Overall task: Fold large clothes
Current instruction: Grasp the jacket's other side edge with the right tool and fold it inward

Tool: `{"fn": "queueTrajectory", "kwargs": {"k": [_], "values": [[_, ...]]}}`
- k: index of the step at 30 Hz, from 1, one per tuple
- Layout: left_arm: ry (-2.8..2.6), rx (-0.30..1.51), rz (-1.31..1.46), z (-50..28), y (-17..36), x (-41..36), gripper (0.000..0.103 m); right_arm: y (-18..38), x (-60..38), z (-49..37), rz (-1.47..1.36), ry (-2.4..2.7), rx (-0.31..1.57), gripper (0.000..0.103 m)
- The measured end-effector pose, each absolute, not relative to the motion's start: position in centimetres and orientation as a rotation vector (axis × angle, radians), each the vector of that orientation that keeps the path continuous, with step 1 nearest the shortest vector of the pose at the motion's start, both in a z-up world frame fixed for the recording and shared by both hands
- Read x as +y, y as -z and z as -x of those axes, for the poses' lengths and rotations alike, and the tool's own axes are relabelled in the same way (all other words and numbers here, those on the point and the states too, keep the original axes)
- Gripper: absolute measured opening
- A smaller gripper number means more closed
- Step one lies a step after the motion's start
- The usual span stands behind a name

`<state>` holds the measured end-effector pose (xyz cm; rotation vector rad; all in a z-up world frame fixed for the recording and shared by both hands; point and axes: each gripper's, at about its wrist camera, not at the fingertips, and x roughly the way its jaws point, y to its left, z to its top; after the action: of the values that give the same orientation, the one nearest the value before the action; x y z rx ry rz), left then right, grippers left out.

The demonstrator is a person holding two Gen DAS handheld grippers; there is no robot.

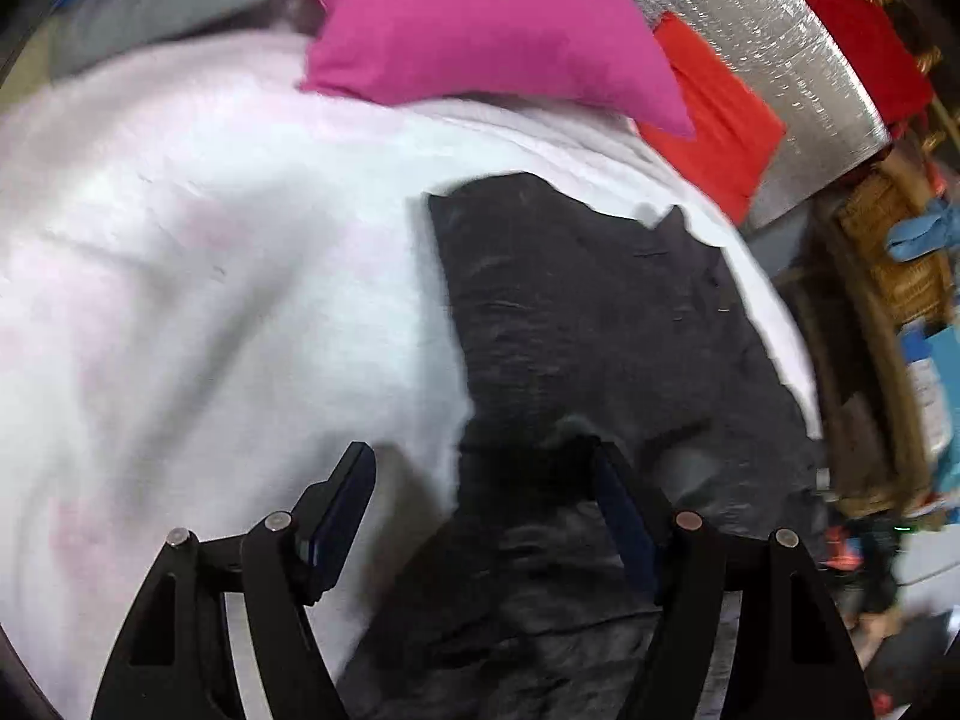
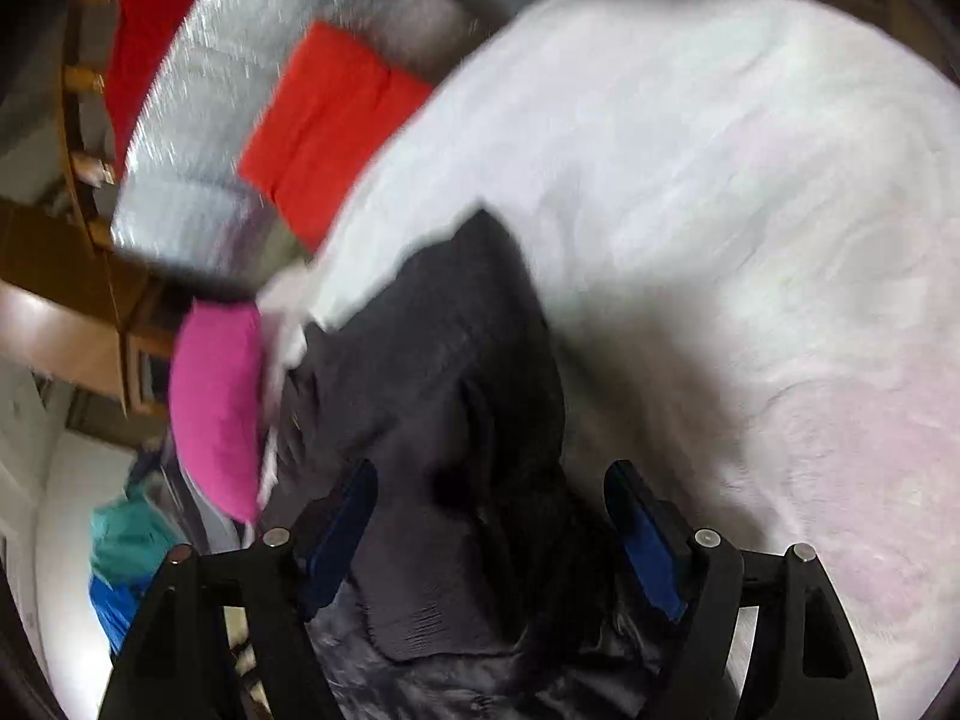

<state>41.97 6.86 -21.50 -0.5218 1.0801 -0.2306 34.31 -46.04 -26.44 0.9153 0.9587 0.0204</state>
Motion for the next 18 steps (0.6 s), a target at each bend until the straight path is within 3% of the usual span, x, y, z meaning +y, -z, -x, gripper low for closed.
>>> {"fn": "queueTrajectory", "kwargs": {"k": [4, 6, 8, 11, 15, 18], "values": [[0.349, 1.137, 0.55, -42.4, 22.3, 5.4, 0.074, 26.5, -45.2, -35.0, -0.821, -0.071, 0.982, 0.081], [0.339, 1.123, 0.513, -42.2, 22.2, 4.9, 0.073, 26.5, -44.9, -34.8, -0.789, -0.072, 0.98, 0.073], [0.316, 1.113, 0.516, -42.4, 22.2, 4.9, 0.057, 26.1, -44.5, -34.7, -0.748, -0.068, 0.967, 0.055], [0.293, 1.08, 0.531, -42.2, 21.5, 5.0, 0.042, 25.1, -44.4, -33.9, -0.765, -0.087, 0.921, 0.035], [0.296, 1.004, 0.429, -41.4, 19.5, 3.7, 0.039, 22.1, -43.6, -32.7, -0.684, -0.068, 0.807, 0.03], [0.285, 1.014, 0.397, -41.4, 19.9, 3.4, 0.039, 23.0, -44.2, -32.8, -0.728, -0.051, 0.832, 0.03]]}}
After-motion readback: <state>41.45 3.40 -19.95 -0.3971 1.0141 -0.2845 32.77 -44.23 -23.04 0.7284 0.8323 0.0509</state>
